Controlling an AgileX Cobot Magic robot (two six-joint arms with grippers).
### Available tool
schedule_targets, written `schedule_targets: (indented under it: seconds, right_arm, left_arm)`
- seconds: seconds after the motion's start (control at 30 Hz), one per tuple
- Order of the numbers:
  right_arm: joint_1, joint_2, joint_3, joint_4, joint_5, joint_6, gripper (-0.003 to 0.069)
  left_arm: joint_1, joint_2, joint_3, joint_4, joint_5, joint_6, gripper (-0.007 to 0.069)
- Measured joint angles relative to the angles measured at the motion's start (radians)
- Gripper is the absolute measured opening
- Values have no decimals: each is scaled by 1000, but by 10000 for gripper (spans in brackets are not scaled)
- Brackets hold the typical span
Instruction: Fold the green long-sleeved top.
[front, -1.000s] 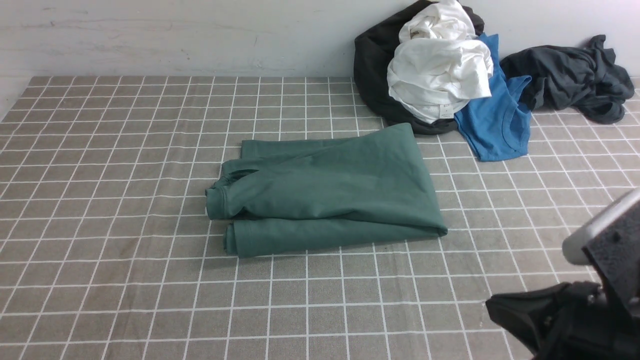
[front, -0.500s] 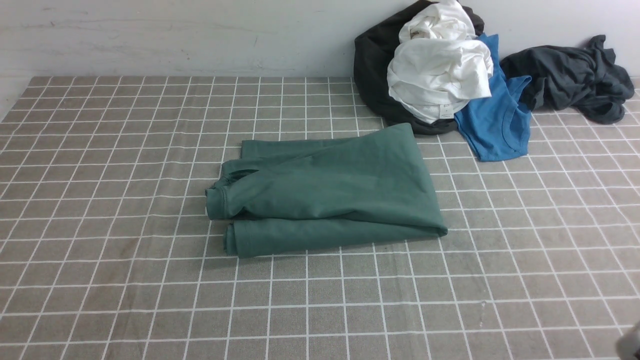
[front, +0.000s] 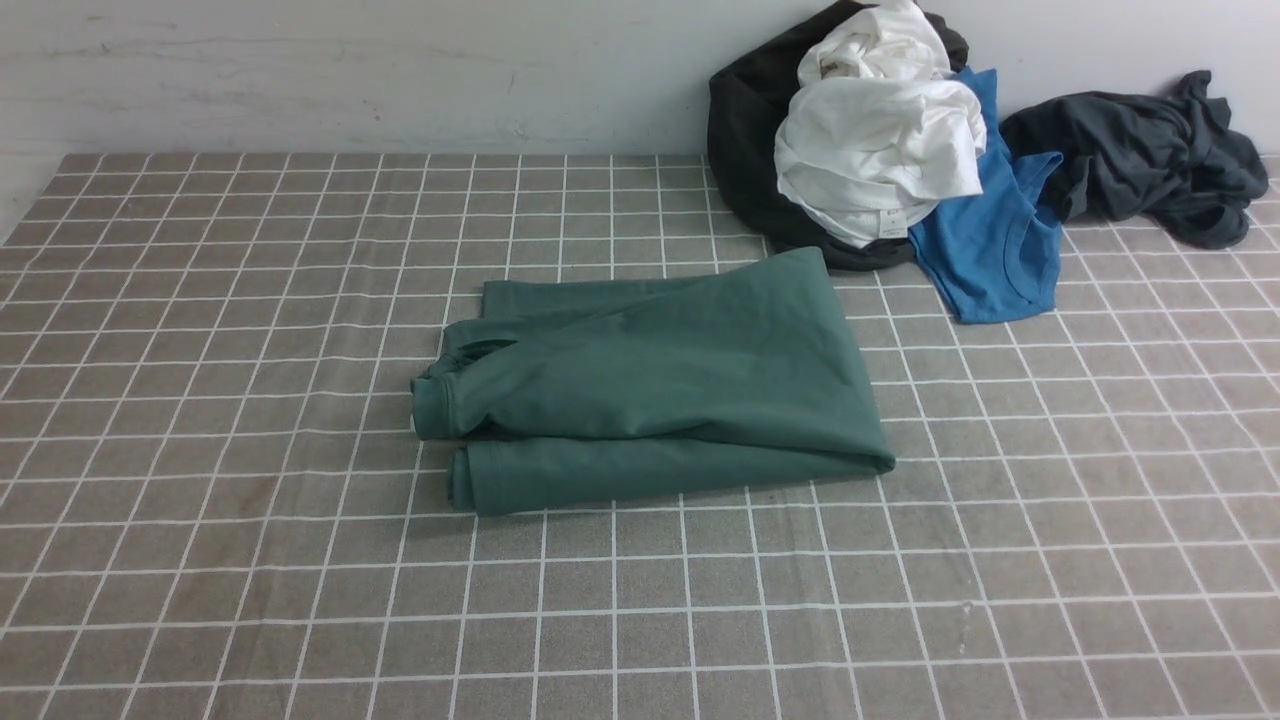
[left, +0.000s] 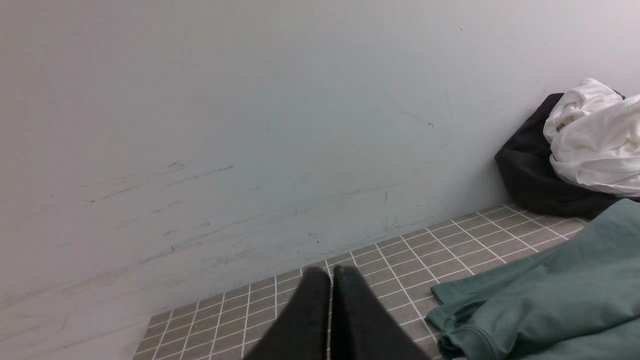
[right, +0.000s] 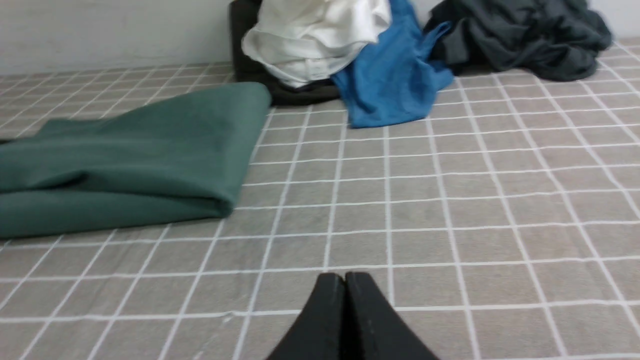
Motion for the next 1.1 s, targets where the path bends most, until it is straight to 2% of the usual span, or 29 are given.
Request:
schedule_targets:
  seconds: [0.1, 0.23, 0.9, 1.1]
  right_arm:
    - [-63, 0, 0, 7, 0, -45, -13]
    - [-90, 0, 0, 8, 0, -80, -13]
    - [-91, 0, 0, 8, 0, -83, -13]
    - [-91, 0, 0, 14, 1, -84, -13]
  left_arm:
    - [0, 0, 0, 0, 0, 0, -7]
    - [0, 0, 0, 0, 0, 0, -7]
    - [5, 0, 23, 0, -6, 0, -7]
    - [99, 0, 140, -36, -29, 4, -7]
